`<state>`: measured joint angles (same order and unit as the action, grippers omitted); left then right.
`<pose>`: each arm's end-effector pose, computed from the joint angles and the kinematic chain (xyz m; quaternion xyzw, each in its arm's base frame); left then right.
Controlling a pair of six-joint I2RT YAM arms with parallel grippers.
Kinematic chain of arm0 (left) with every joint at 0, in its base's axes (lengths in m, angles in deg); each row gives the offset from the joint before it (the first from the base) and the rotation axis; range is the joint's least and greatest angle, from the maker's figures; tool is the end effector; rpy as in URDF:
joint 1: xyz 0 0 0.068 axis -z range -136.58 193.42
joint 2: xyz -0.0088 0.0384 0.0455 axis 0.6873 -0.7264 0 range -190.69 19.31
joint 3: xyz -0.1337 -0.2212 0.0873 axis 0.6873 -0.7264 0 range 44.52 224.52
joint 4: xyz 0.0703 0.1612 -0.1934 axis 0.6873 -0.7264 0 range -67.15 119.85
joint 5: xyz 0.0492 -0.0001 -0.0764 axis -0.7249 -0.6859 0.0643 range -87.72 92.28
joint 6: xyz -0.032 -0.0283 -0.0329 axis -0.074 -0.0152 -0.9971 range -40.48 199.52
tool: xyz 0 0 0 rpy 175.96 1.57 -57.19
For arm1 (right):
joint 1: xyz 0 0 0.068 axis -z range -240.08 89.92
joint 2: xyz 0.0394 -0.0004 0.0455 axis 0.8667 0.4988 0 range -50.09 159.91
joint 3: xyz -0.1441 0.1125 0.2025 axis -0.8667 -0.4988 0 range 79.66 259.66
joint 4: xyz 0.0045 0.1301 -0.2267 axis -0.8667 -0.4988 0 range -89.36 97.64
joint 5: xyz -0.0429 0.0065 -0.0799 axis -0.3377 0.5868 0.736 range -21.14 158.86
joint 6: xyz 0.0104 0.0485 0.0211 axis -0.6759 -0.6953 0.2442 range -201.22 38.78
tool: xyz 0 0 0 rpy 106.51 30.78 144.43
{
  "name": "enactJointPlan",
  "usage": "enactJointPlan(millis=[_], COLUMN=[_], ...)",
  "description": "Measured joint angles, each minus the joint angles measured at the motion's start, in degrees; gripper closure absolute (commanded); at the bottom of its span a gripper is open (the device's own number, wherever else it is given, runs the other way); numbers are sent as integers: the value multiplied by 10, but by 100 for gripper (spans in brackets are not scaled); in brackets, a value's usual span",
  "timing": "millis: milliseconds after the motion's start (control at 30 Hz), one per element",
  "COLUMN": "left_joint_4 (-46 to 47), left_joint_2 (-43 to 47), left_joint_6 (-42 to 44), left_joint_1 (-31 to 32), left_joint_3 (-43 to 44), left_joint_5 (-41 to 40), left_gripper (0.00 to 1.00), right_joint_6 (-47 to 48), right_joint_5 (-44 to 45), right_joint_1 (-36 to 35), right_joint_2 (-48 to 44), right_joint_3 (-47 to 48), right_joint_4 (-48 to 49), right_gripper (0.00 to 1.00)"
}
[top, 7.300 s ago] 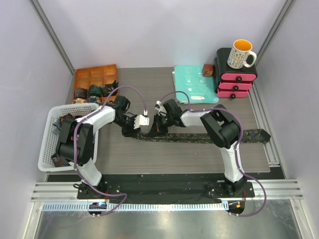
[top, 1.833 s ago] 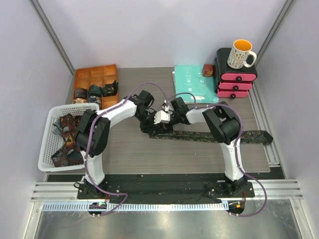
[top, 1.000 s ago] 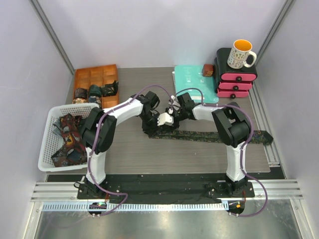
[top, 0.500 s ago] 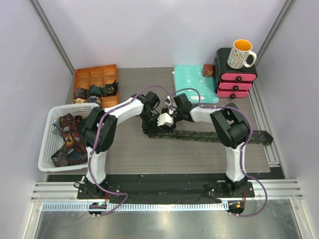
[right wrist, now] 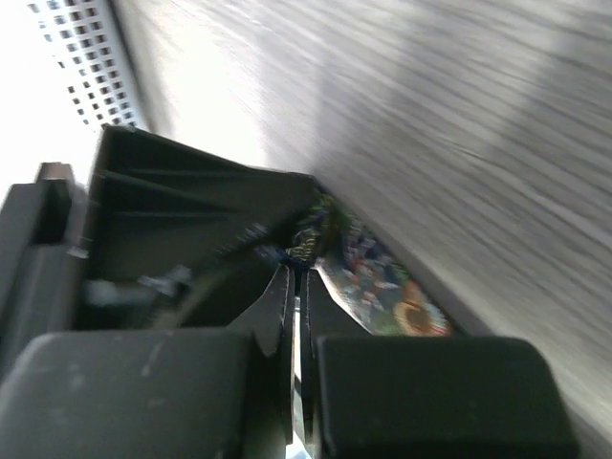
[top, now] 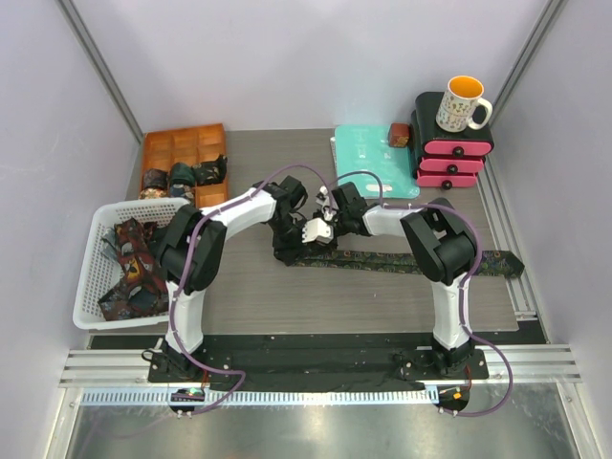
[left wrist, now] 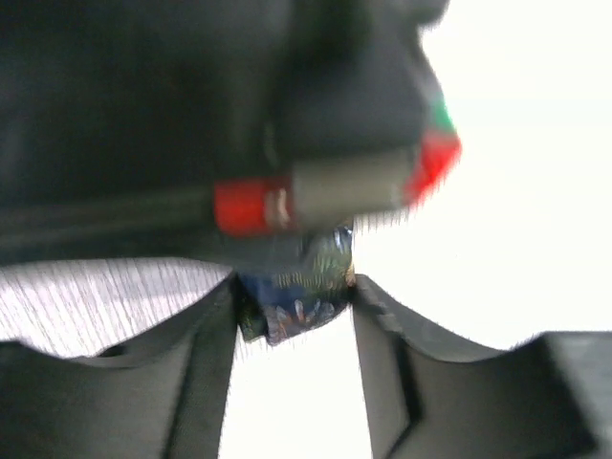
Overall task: Roll the ties
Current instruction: Roll the tie at the center of the board.
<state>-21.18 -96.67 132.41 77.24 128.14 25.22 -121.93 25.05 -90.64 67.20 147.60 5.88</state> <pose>0.3138 -0.2269 0.1643 0.6800 0.7035 -0.1864 0.0886 0.3394 0.2291 0.1238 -0.0463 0.8825 0.4658 0.0461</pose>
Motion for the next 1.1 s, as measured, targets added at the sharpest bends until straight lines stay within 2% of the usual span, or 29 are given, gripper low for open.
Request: enactJointPlan(millis=[200, 467, 667, 933, 1100], left_joint_4=[-4, 27, 90, 184, 184], left_joint_2=[5, 42, 98, 99, 73], left_joint_6=[1, 5, -3, -18, -10], left_joint_1=[-9, -61, -62, -28, -1], left_joint_3=[-2, -53, -120, -132, -113], left_joint_5=[14, 63, 89, 68, 44], left_gripper=[29, 22, 22, 18, 26], right_joint_6=[19, 35, 38, 38, 39], right_joint_5=[12, 15, 13, 10, 10], right_joint_1=[15, 25, 26, 26, 26], right_joint_2=[1, 1, 5, 5, 5], right_joint_3=[-9, -12, -12, -12, -12], right_joint_4=[-30, -44, -44, -44, -43], right_gripper=[99, 99, 99, 99, 99])
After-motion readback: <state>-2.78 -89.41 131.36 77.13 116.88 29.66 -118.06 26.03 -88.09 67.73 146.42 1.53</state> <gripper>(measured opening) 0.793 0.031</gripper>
